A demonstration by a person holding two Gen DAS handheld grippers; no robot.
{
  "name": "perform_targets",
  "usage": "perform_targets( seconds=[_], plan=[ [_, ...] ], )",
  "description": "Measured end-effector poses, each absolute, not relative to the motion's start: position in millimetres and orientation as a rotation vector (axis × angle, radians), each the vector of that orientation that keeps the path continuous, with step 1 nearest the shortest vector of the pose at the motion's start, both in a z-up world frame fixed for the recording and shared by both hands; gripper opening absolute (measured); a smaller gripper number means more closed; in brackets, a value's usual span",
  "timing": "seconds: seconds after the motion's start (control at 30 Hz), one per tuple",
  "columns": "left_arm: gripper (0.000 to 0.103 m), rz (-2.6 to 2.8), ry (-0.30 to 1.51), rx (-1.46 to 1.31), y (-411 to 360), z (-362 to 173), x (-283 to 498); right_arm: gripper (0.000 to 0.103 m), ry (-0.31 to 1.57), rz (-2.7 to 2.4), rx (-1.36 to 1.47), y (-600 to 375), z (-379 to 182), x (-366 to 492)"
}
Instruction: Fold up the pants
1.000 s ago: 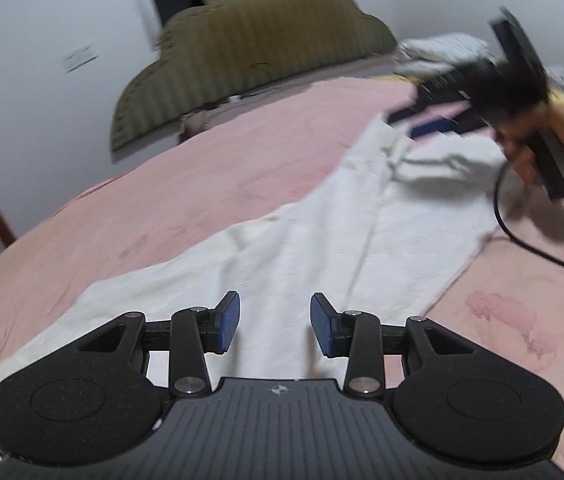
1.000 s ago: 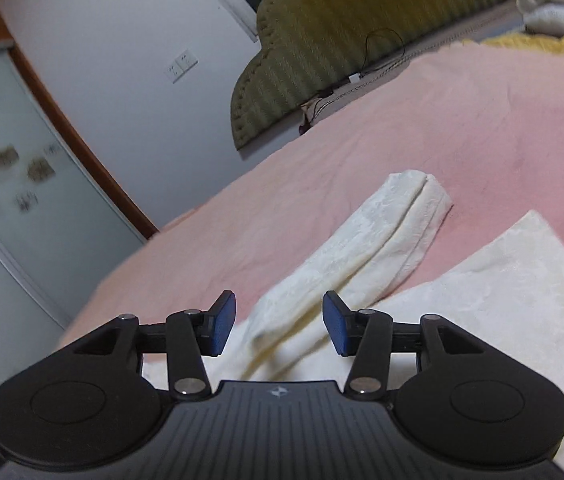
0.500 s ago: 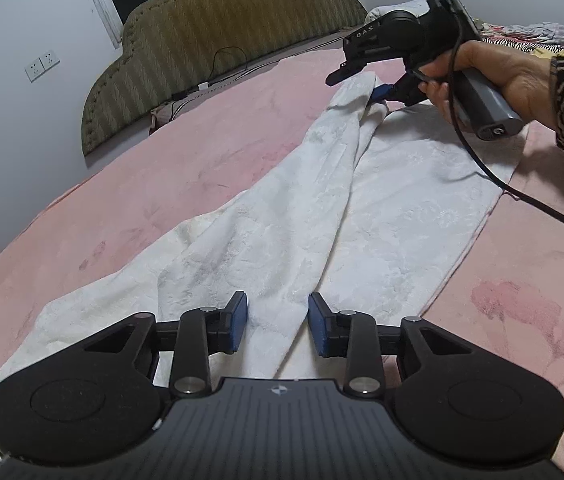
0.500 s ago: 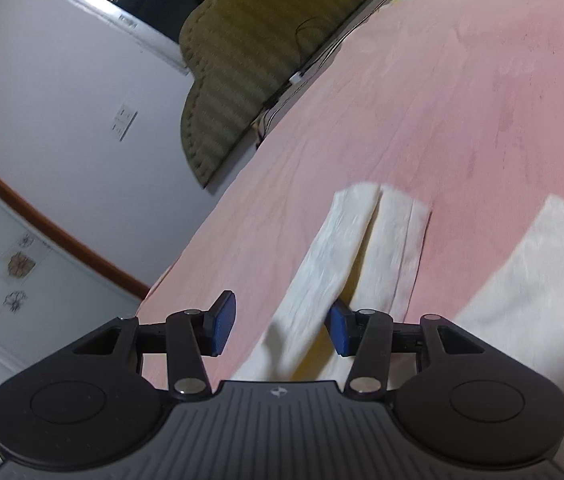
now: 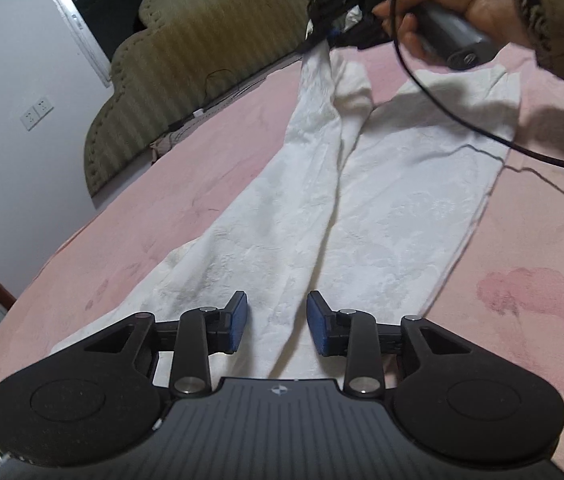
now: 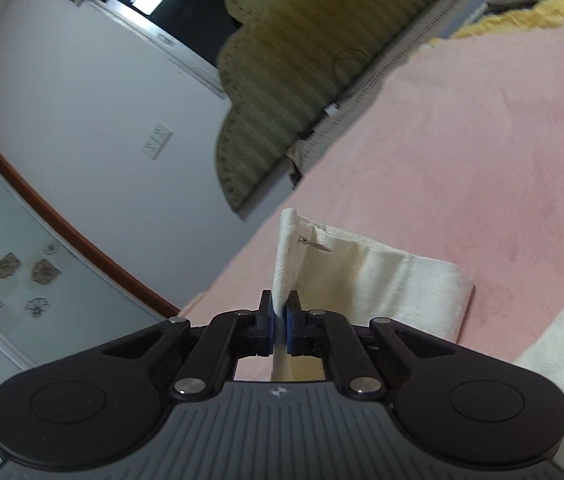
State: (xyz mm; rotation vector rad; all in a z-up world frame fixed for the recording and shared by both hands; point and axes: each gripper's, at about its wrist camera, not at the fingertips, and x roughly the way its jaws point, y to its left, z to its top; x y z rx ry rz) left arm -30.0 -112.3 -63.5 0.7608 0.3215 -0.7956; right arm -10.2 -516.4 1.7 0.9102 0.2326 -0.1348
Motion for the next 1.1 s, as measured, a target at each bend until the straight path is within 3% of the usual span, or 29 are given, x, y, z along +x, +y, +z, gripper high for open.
perform_targets(
  seconds=[0.03, 0.07, 0.1, 0.33, 0.53, 0.6, 0.7, 0.83, 1.1],
  plan=[
    [0.023, -0.784, 0.323, 0.755, -112, -63, -30, 0.006, 0.223, -0.131, 0.898, -515, 7, -13],
    [0.006, -0.781, 0.334, 0.742, -110, -62, -29, 0.006, 0.215, -0.129, 0.888, -514, 11, -16],
    [0.004, -0.785, 0.346, 0.726, -109, -60, -28, 0.006, 0.210, -0.127, 0.882, -513, 13, -19],
    [0.003, -0.772, 0.363, 0.559, -98, -27, -9, 0.006, 0.262, -0.109, 0.964, -526, 27, 14],
    [0.006, -0.403, 0.114, 0.239, -67, 43, 12, 0.006, -0.122, 0.101, 0.755, -498, 104, -29],
    [0.005, -0.442, 0.107, 0.283, -71, 45, 4, 0.006, -0.088, 0.003, 0.733, -499, 96, -52],
    [0.005, -0.603, 0.184, 0.481, -96, 6, -20, 0.006, 0.090, -0.240, 0.813, -514, 49, -88],
    [0.006, -0.810, 0.295, 0.600, -110, -34, -55, 0.006, 0.173, -0.420, 0.927, -525, 0, -148],
    [0.005, -0.877, 0.329, 0.570, -99, -29, -56, 0.006, 0.219, -0.496, 0.891, -512, -8, -196]
  ],
)
